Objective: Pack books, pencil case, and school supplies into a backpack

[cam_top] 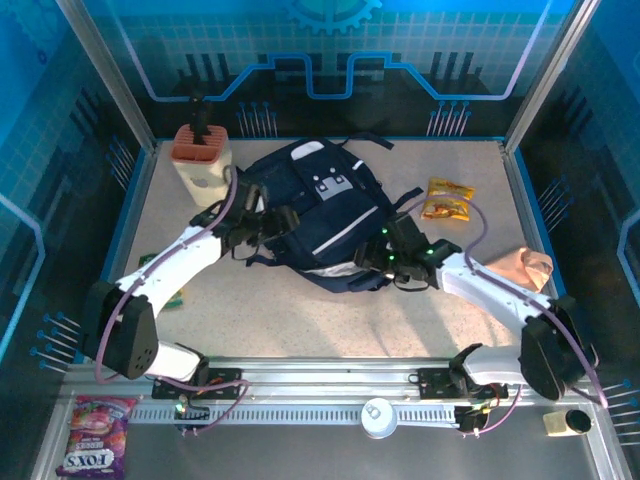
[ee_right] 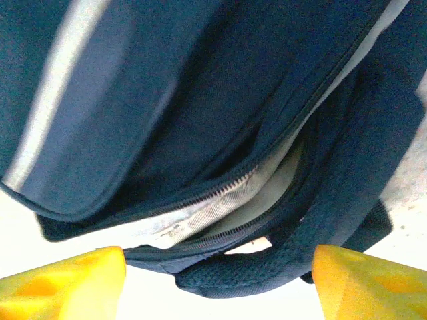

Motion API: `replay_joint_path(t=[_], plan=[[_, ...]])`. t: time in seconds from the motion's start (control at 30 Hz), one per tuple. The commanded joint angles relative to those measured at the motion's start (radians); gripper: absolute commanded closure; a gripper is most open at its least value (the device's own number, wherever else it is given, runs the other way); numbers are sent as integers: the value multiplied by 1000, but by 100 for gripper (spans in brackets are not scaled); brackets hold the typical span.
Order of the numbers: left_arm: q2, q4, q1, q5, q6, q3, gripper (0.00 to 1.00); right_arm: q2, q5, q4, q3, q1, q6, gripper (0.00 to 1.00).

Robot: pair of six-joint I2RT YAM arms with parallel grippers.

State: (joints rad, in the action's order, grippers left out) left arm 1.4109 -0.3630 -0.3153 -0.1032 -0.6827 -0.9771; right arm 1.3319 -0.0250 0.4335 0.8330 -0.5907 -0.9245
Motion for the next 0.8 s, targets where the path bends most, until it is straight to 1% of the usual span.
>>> replay_joint_path(t=[0.0, 0.1, 0.17, 0.33, 0.5, 0.6, 0.77], plan=[[-26, 70, 75, -48, -102, 91, 30, 72, -3, 13, 17, -17, -26, 27], [-13, 121, 122, -93, -131, 136, 32, 118, -37, 24, 18, -5, -1, 29], [8, 144, 135, -110, -139, 150, 33, 143, -50, 29, 13, 26, 24, 31], [72, 199, 137, -134, -153, 158, 34, 191, -101, 31, -14, 147, 103, 35], [113, 276, 137, -189, -182, 174, 35, 226, -110, 14, 0, 251, 177, 38], [120, 329, 134, -206, -217, 199, 35, 206, -106, 4, 13, 271, 195, 38], [138, 422, 121, -204, -287, 236, 35, 138, -105, 11, 31, 284, 209, 37]])
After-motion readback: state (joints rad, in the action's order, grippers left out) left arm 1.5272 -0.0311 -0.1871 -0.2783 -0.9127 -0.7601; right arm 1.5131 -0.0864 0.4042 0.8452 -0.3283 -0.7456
